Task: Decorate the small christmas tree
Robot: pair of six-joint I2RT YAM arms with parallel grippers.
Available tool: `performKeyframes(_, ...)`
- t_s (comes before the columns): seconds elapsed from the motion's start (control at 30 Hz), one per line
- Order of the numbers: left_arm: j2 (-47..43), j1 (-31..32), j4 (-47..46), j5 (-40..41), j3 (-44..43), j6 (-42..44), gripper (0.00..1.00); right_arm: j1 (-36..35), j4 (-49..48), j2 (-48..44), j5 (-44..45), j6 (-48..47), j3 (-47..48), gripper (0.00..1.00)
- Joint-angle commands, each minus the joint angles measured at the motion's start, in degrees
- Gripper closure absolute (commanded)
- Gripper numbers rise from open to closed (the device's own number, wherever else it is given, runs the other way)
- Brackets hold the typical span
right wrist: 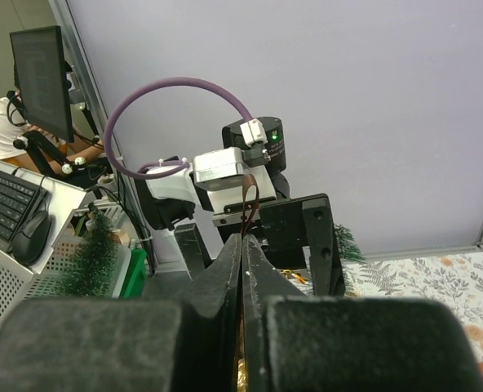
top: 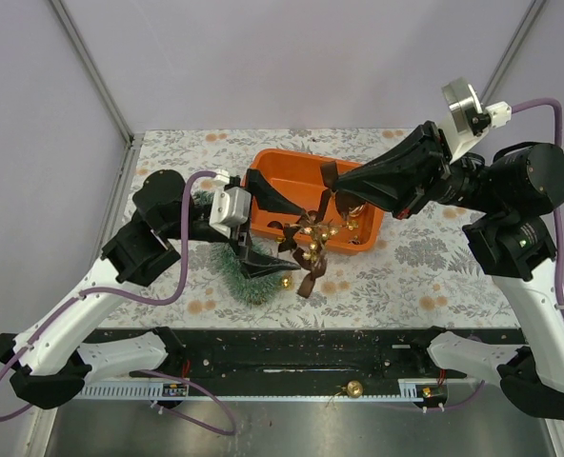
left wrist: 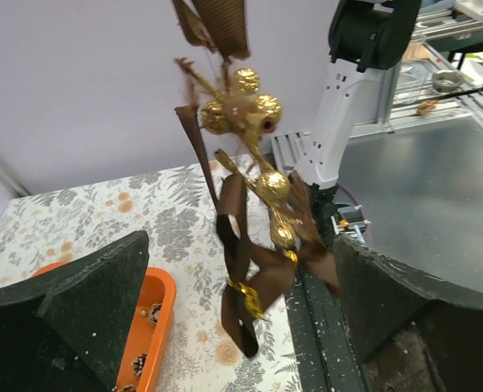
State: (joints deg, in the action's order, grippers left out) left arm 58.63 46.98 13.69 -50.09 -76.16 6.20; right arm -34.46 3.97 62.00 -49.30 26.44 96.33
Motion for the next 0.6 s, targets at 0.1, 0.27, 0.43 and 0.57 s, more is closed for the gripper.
performKeyframes(0.1, 0.5, 0.7, -5.9, 6.8, -2.0, 1.9, 0.01, -0.3, -5.7, -1.3, -2.6, 2.5, -0.6, 1.0)
performKeyframes(0.27, 1.0, 0.7, -5.8, 5.4, -2.5, 3.2, 0.33, -0.2, -6.3, -2.0, -2.3, 2.7, -2.2, 1.0)
performKeyframes(0.43, 1.9, 0.8, -6.2, 2.5, -3.0, 0.9, 0.49, -0.3, -6.7, -2.5, -2.0, 2.8, -3.1, 1.0)
performKeyframes(0.57, 2.2, 1.5, -4.9, -1.1, -3.2, 0.1, 0.11, -0.3, -6.3, -2.5, -1.7, 2.4, -3.4, 1.0)
